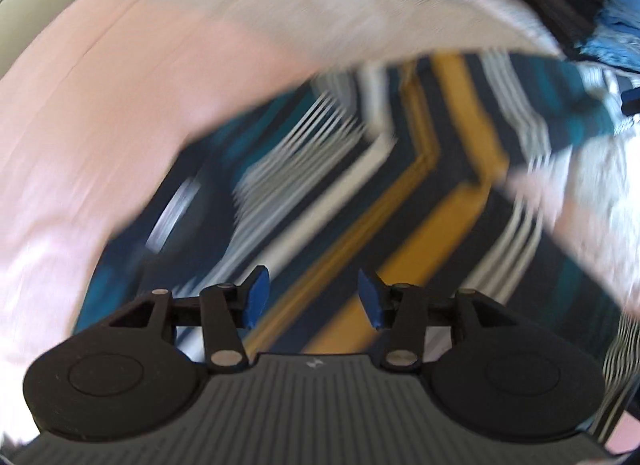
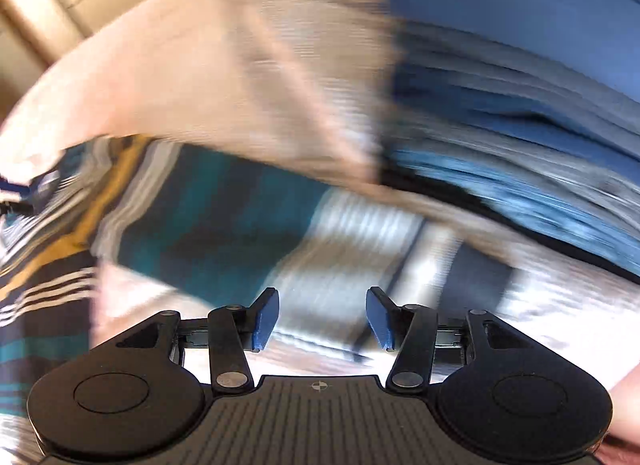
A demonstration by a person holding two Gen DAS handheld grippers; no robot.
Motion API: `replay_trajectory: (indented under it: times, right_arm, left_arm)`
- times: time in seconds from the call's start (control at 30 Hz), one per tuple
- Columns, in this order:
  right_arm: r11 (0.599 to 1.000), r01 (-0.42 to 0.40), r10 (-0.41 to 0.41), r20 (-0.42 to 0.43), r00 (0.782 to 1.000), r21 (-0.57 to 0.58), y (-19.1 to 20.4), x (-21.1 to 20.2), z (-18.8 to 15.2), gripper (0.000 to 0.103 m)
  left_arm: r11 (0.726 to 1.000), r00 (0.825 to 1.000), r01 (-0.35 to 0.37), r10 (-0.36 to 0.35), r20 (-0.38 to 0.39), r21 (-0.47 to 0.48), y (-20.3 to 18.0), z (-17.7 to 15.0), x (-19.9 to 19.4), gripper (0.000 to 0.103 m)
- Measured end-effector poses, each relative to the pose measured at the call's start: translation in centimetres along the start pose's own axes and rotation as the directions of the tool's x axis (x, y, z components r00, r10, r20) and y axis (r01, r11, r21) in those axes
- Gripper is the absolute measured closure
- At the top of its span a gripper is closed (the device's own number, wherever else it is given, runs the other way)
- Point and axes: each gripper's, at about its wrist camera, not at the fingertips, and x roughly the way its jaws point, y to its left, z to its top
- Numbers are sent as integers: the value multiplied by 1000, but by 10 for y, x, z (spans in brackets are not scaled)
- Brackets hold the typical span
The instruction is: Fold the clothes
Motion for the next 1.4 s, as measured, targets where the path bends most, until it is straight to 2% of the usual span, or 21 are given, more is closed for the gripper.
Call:
replay_trajectory:
  times: [0.1, 0.2, 0.3, 0.47, 0.53, 0.7, 0.8, 0.9, 0.97, 1.03, 1.07, 1.13, 1.17, 1.3, 1.4]
  right_arm:
    - [992, -94, 93, -11, 996, -87, 53, 16, 7, 50]
    - [979, -134, 134, -11, 991, -154, 122, 26, -4, 50]
    - [961, -171, 172, -14, 985, -219, 191, 35, -16, 50]
    - [921, -223, 225, -30, 974, -320, 309, 51, -40, 50]
    - [910, -236, 228, -65, 972, -341, 362, 60, -59, 49]
    - [877, -303, 244, -198, 949, -374, 493, 82, -103, 49]
    - [837, -339, 259, -235, 937, -429, 556, 79, -120, 49]
    - [810, -368, 270, -268, 925, -457, 603, 81, -136, 49]
    - [799, -382, 270, -290, 918, -465, 625, 87, -141, 48]
    - [786, -387, 268, -300, 916, -481, 639, 89, -143, 48]
    - [780, -389, 267, -301, 915, -490, 642, 88, -144, 48]
    - [780, -386, 263, -303, 916, -492, 643, 86, -146, 48]
    - [783, -383, 259, -304, 917, -489, 643, 86, -147, 47]
    - [807, -351, 241, -279, 930, -475, 628, 67, -151, 45]
    - [845, -317, 228, -246, 942, -431, 606, 51, -148, 43]
  left_arm:
    - [993, 997, -66, 62, -50, -96, 24, -81, -35, 55]
    - [977, 990, -124, 109, -94, -171, 46, -166, -66, 52]
    - [968, 986, -145, 124, -112, -203, 75, -246, -80, 47]
    - [950, 979, -181, 147, -144, -255, 124, -380, -103, 47]
    - [949, 975, -194, 159, -156, -249, 141, -429, -112, 47]
    - [942, 976, -192, 154, -153, -276, 176, -519, -129, 47]
    - [922, 978, -204, 180, -102, -330, 193, -549, -140, 47]
    - [902, 984, -174, 172, -41, -396, 211, -564, -137, 47]
    - [909, 990, -139, 140, -25, -393, 210, -565, -131, 47]
    - [928, 992, -125, 119, -40, -351, 207, -563, -122, 46]
    - [937, 993, -116, 106, -48, -330, 205, -561, -117, 45]
    - [950, 995, -55, 29, -91, -306, 203, -563, -106, 42]
    - [956, 994, -53, 24, -103, -288, 200, -563, -104, 42]
    - [959, 992, -99, 74, -100, -267, 192, -556, -123, 43]
    - [955, 991, -123, 104, -84, -269, 186, -546, -145, 43]
